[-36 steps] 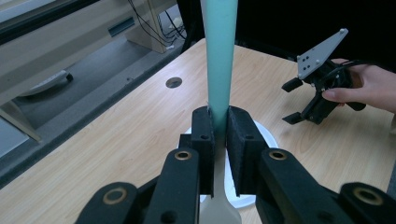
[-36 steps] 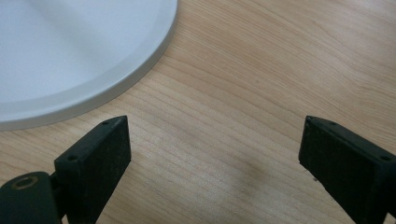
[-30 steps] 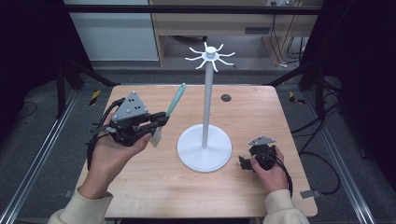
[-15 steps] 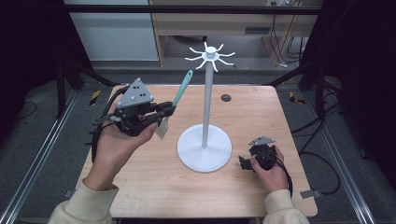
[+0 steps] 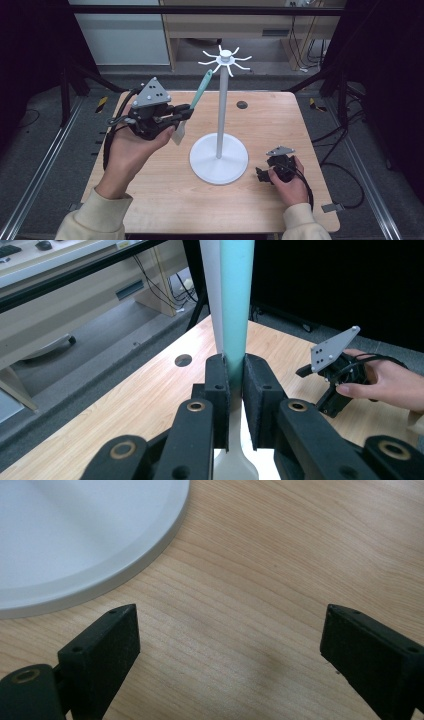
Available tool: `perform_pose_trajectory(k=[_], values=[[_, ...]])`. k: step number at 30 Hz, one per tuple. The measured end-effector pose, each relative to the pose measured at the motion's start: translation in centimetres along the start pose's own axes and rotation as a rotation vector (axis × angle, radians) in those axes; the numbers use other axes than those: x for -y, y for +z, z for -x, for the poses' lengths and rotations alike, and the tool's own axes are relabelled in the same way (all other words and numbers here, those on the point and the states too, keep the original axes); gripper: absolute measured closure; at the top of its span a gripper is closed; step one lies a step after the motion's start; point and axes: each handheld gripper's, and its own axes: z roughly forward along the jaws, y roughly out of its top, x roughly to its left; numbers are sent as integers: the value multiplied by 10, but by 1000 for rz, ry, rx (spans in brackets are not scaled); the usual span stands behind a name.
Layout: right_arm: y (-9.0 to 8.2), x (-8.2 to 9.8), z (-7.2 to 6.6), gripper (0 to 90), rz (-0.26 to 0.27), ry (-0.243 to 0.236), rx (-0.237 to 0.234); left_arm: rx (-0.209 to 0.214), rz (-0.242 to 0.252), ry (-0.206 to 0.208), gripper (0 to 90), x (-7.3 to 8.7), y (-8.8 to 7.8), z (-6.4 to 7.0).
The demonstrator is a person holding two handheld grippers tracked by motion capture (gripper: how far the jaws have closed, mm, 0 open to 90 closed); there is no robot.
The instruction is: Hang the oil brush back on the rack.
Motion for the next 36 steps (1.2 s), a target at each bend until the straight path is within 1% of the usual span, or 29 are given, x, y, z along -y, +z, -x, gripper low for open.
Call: perform_pose_trajectory(k=[5, 7, 13, 17, 23, 24, 30, 34, 36], values=[[0, 0, -1, 96, -1, -3, -1, -3, -3, 0, 814, 0, 0, 0], [0, 0, -1, 96, -1, -3, -1, -13, -10, 6, 814, 0, 0, -1], [0, 0, -1, 96, -1, -3, -1, -10, -12, 1, 814, 0, 3, -2], [0, 0, -1, 96, -1, -4, -3, -6, -20, 8, 814, -1, 4, -1], [0, 0, -1, 96, -1, -6, -4, -2, -23, 4, 814, -2, 7, 0], [0, 0, -1, 95, -3, -6, -2, -1, -35, 12, 814, -3, 7, -1], [1, 0, -1, 95, -3, -4, -5, -1, -38, 2, 814, -5, 10, -1], [1, 0, -1, 95, -2, -4, -5, -2, -57, 9, 814, -5, 13, -2], [0, 0, -1, 95, -2, -4, -6, -1, -53, -4, 814, -5, 14, -2]])
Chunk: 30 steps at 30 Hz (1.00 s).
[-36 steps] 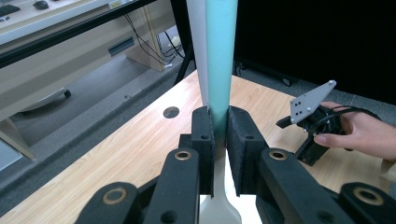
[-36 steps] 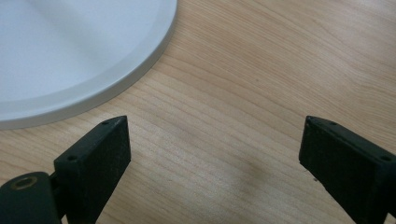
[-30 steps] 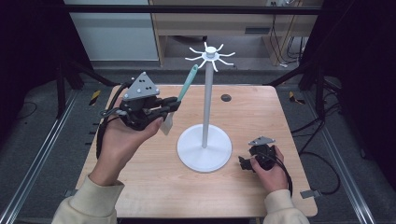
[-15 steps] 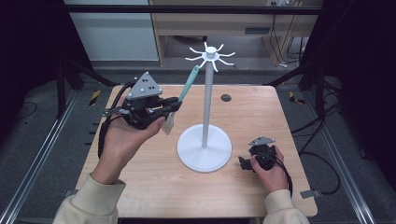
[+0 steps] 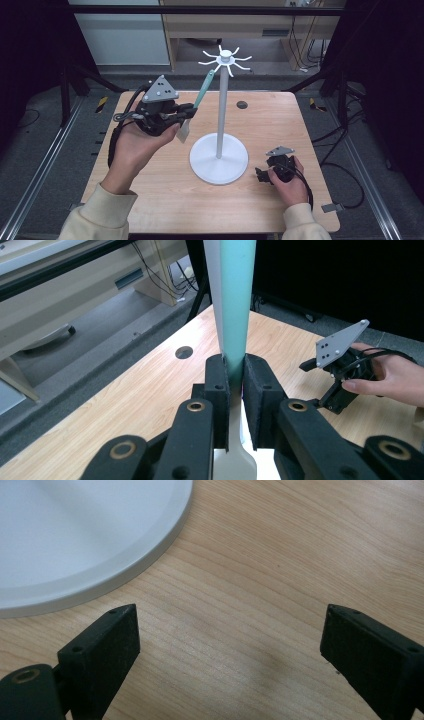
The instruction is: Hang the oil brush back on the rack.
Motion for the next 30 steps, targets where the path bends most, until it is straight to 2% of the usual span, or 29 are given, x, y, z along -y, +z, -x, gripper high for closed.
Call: perform_pose_trajectory(k=[6, 10, 14, 26, 30], values=[[0, 0, 0, 96, 0, 2, -1, 5, 0, 2, 814, -3, 3, 0], [0, 0, 0, 96, 0, 1, 0, -2, -33, 23, 813, -8, 7, 2], [0, 0, 1, 95, 1, 0, 0, -1, -38, 14, 814, -6, 10, 0], [0, 0, 0, 95, 0, 3, 0, 11, -22, 9, 814, -4, 15, 0], [0, 0, 0, 96, 0, 2, -1, 12, 4, -11, 813, -1, 15, 0]])
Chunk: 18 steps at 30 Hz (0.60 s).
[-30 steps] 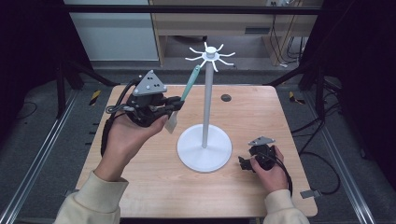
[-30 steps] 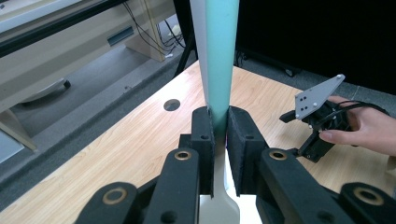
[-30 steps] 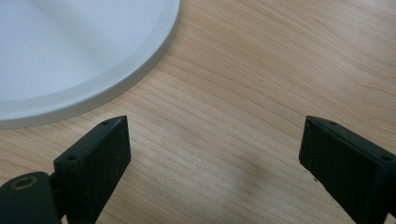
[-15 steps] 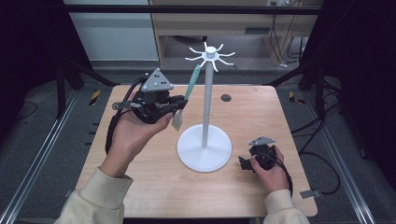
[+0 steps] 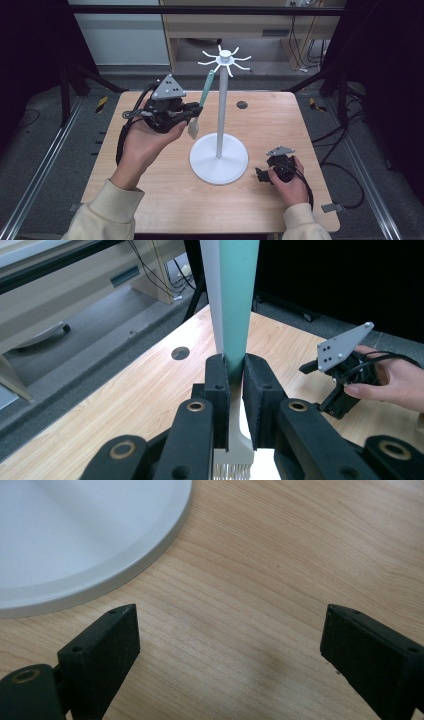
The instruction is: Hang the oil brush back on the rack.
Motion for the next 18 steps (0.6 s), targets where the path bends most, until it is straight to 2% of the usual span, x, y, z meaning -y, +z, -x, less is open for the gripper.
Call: perform_pose_trajectory(k=[5, 18], values=[[0, 0, 0, 95, 1, 3, 1, -1, 22, -9, 813, 3, 1, 0], [0, 0, -1, 94, -1, -2, 0, -1, 25, -4, 813, 2, 5, 2]])
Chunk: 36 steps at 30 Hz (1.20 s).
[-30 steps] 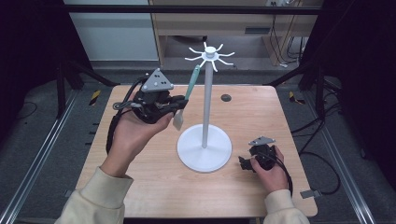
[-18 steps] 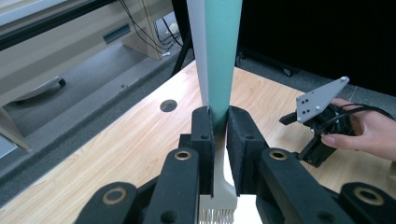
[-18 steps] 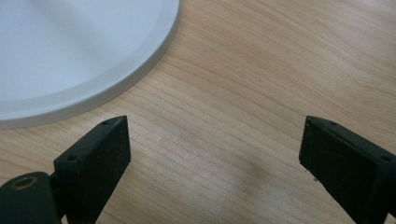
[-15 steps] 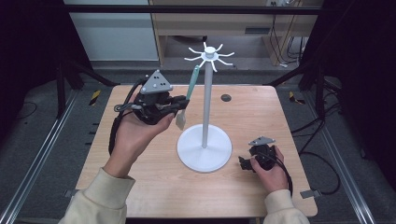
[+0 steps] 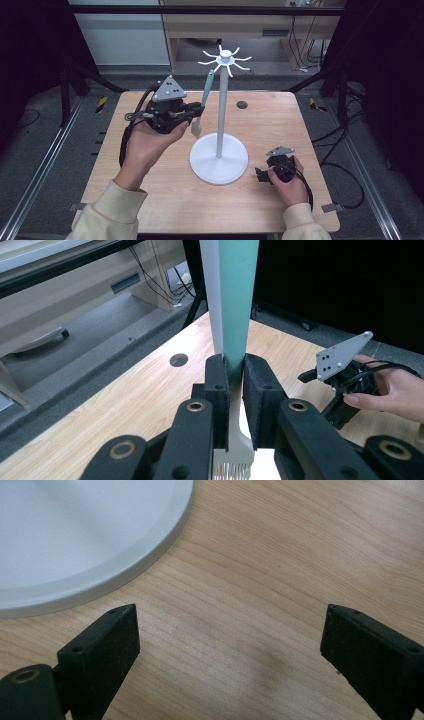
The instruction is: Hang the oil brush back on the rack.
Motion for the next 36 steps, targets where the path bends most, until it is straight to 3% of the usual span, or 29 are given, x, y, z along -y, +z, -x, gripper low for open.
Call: perform_pose_trajectory(k=[20, 28, 32, 36], values=[[0, 0, 0, 94, -1, 1, -1, 4, 14, 4, 808, 0, 5, 2], [0, 0, 0, 94, 2, 4, -2, 10, 55, 12, 747, -3, -3, 5], [0, 0, 0, 94, 1, 2, 0, -21, 64, 26, 608, 0, -10, 5], [-1, 0, 0, 94, -1, -1, 3, -18, 60, 17, 407, 6, -15, 2]])
